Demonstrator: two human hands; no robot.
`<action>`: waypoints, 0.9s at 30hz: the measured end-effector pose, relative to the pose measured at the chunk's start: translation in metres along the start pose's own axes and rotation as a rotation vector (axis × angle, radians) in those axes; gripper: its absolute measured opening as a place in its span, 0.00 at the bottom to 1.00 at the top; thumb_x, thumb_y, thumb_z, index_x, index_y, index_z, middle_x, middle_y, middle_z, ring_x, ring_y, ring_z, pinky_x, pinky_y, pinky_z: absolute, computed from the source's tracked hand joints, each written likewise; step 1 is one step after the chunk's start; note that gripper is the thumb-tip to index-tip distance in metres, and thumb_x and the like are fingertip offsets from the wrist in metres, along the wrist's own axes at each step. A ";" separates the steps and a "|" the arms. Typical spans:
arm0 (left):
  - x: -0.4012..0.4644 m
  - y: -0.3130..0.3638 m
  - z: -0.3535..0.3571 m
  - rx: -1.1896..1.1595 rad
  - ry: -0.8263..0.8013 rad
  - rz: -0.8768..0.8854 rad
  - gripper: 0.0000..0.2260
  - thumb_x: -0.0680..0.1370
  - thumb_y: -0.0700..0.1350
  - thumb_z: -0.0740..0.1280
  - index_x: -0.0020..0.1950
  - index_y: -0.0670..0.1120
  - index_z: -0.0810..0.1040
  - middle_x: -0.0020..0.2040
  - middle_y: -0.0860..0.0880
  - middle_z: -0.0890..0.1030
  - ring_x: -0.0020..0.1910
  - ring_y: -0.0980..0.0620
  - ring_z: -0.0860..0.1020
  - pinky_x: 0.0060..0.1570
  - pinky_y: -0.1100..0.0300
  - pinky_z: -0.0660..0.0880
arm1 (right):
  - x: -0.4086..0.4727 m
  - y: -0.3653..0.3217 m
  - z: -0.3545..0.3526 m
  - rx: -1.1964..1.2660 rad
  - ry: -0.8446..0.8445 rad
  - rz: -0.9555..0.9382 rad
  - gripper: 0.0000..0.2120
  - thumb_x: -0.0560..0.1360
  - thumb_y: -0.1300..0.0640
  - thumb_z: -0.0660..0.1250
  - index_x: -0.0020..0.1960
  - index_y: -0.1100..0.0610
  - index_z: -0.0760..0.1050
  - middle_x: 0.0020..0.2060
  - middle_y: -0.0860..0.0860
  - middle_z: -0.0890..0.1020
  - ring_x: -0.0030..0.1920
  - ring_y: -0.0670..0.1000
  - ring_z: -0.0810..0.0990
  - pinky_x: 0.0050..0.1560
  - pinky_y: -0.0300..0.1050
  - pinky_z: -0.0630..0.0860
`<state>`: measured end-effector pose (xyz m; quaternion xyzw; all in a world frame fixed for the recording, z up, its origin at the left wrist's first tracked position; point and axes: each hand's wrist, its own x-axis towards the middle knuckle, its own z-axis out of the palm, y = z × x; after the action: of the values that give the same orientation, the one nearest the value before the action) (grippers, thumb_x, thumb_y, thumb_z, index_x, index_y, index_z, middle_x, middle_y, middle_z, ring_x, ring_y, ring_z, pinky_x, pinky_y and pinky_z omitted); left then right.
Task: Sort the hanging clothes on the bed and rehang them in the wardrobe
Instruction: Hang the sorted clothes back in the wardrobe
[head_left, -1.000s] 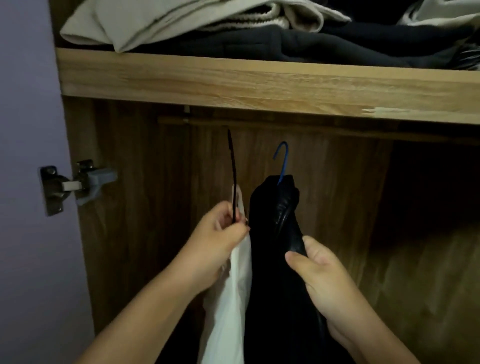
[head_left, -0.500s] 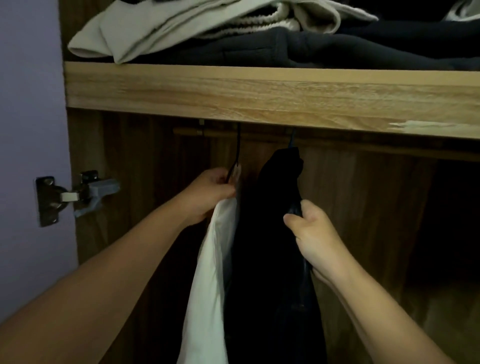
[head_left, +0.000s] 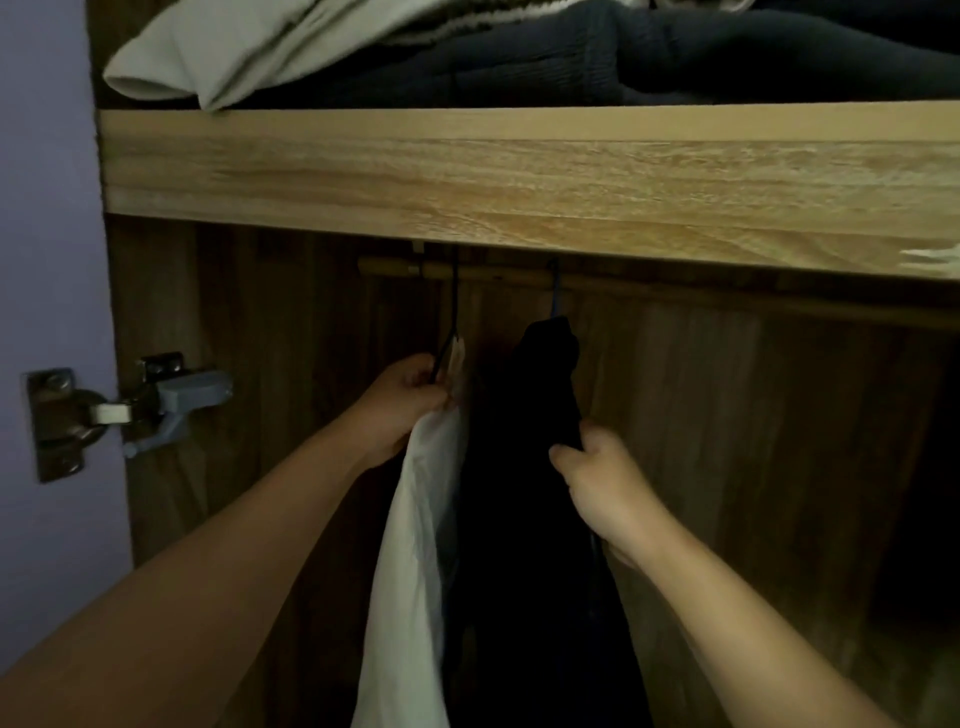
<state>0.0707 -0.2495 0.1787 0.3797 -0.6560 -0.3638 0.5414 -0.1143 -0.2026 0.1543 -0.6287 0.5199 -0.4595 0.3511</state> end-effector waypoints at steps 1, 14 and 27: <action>0.000 -0.004 -0.002 0.004 -0.008 -0.015 0.14 0.74 0.26 0.59 0.37 0.44 0.70 0.34 0.49 0.72 0.25 0.65 0.74 0.27 0.72 0.70 | 0.000 0.002 0.003 -0.013 -0.009 -0.005 0.17 0.81 0.59 0.56 0.70 0.55 0.66 0.56 0.50 0.78 0.54 0.50 0.77 0.55 0.44 0.75; -0.022 -0.015 -0.030 0.037 -0.012 -0.120 0.06 0.76 0.35 0.64 0.47 0.45 0.76 0.43 0.49 0.77 0.43 0.55 0.75 0.42 0.66 0.71 | 0.011 -0.026 0.070 -0.158 -0.007 -0.044 0.17 0.80 0.57 0.55 0.67 0.61 0.65 0.62 0.58 0.74 0.60 0.58 0.74 0.63 0.55 0.71; -0.111 -0.023 -0.025 0.335 0.053 -0.059 0.22 0.79 0.40 0.60 0.73 0.48 0.62 0.59 0.52 0.72 0.54 0.56 0.71 0.53 0.64 0.67 | -0.075 0.009 0.071 -0.227 -0.015 -0.059 0.23 0.80 0.44 0.54 0.69 0.55 0.67 0.61 0.53 0.76 0.60 0.51 0.74 0.60 0.45 0.72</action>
<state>0.1114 -0.1622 0.1132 0.4930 -0.6816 -0.2550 0.4768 -0.0532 -0.1339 0.1067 -0.6829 0.5472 -0.4030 0.2680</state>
